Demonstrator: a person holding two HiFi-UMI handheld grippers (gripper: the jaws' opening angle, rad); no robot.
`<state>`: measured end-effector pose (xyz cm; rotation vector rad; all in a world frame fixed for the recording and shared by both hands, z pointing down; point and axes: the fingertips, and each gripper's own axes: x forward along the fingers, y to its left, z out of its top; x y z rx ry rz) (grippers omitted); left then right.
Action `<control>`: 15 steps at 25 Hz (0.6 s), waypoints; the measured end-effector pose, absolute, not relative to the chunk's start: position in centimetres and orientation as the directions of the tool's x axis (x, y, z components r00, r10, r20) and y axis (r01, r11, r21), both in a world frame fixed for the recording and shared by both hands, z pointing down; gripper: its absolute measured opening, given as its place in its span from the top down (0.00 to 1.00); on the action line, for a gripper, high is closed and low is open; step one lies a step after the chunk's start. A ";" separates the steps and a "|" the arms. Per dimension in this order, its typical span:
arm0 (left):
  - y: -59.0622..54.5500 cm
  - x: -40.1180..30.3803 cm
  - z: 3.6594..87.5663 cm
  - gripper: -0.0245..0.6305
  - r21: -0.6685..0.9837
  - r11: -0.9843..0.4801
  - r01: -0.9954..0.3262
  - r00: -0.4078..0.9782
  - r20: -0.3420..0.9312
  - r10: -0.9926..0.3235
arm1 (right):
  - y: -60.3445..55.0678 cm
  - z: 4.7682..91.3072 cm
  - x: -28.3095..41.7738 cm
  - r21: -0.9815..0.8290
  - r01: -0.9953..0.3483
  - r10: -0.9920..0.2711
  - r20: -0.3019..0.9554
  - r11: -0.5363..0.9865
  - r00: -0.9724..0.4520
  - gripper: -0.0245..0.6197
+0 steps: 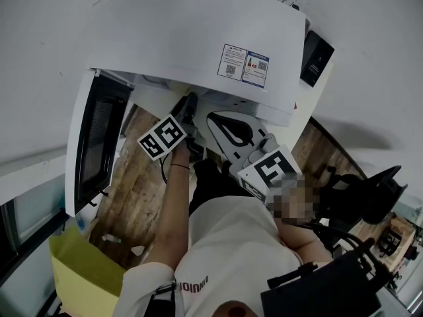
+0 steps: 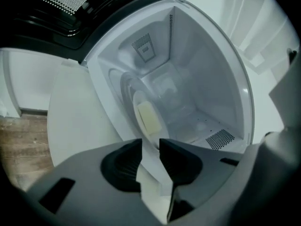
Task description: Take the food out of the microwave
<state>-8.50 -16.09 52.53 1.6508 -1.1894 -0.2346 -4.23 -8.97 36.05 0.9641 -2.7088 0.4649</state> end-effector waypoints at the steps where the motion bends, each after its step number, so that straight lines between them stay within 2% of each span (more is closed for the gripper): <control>1: -16.1 -8.5 52.6 0.79 0.819 0.037 -0.572 0.490 0.378 -0.785 | -8.9 36.1 -4.3 -0.219 -0.643 -0.570 0.316 0.734 -0.758 0.93; 8: -16.2 -8.4 52.8 0.79 0.854 0.066 -0.516 0.494 0.359 -0.792 | -8.9 36.4 -4.1 -0.227 -0.650 -0.575 0.320 0.725 -0.753 0.93; 12: -16.3 -8.4 52.5 0.85 0.869 0.067 -0.491 0.499 0.343 -0.795 | -8.8 36.5 -4.1 -0.229 -0.651 -0.575 0.321 0.724 -0.753 0.93; 15: -16.2 -8.4 52.4 0.86 0.876 0.078 -0.476 0.498 0.342 -0.797 | -8.8 36.5 -4.0 -0.230 -0.653 -0.577 0.323 0.721 -0.750 0.93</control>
